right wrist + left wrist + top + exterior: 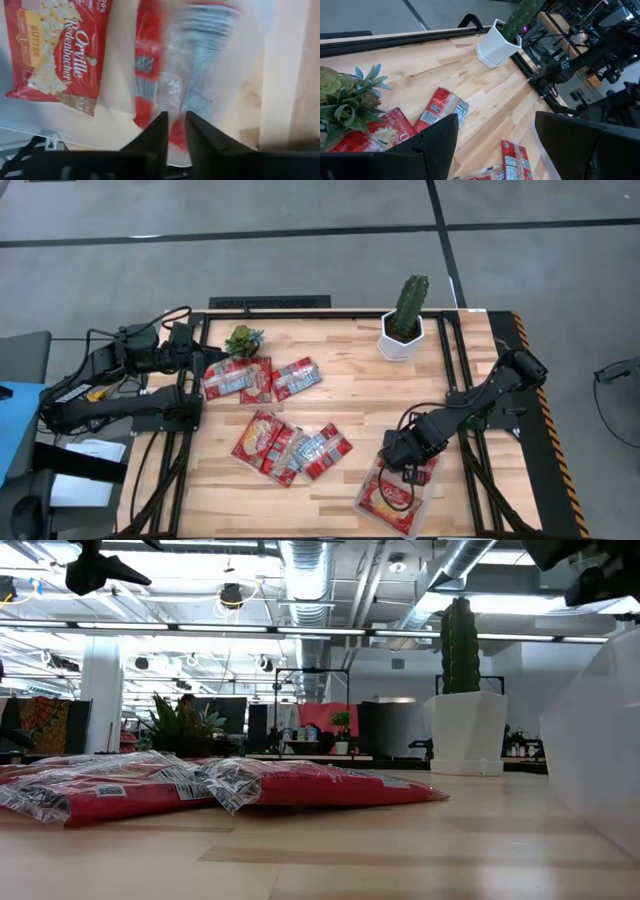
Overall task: Sort popcorn bags into baskets
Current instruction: Put the red popcorn bag into the transparent bin
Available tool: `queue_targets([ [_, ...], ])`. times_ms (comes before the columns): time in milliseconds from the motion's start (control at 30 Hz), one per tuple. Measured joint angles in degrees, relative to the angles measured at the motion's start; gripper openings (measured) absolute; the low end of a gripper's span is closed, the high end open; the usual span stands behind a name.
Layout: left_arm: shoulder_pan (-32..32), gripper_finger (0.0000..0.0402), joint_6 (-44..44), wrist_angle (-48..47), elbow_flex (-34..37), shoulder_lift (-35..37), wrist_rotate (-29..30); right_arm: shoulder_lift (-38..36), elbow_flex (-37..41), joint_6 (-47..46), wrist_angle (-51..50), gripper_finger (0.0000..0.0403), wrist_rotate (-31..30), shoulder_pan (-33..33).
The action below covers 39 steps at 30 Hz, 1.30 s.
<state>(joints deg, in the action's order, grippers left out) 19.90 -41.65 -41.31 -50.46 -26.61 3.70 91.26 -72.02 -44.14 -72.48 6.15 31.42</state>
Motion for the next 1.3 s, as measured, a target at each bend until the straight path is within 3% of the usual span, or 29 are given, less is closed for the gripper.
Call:
queue_targets([
  [233,0.0,0.0253,0.7,0.0,0.0,0.0,0.01,-0.69,-0.34,0.21,1.44,0.0204,-0.23,-2.63],
  [400,0.0,0.0253,1.81,-0.01,0.0,0.0,-1.95,-2.51,-6.94,4.64,2.99,0.0257,-4.25,-8.22],
  [567,0.0,0.0253,3.43,-0.1,0.0,0.0,-2.38,-1.63,-12.37,19.73,13.59,0.0264,-10.45,-13.9],
  [733,0.02,0.0253,4.15,-1.11,0.0,-0.02,-2.38,2.65,-12.42,32.84,24.39,0.0265,-10.77,-19.56],
  [933,0.0,0.0253,4.47,-4.41,0.0,-0.02,-2.41,10.58,-13.08,44.84,32.99,0.0265,-5.26,-22.25],
  [1300,0.0,0.0253,5.81,-5.77,0.0,-0.02,-2.32,25.44,-22.17,55.38,35.98,0.0265,0.25,-21.56],
])
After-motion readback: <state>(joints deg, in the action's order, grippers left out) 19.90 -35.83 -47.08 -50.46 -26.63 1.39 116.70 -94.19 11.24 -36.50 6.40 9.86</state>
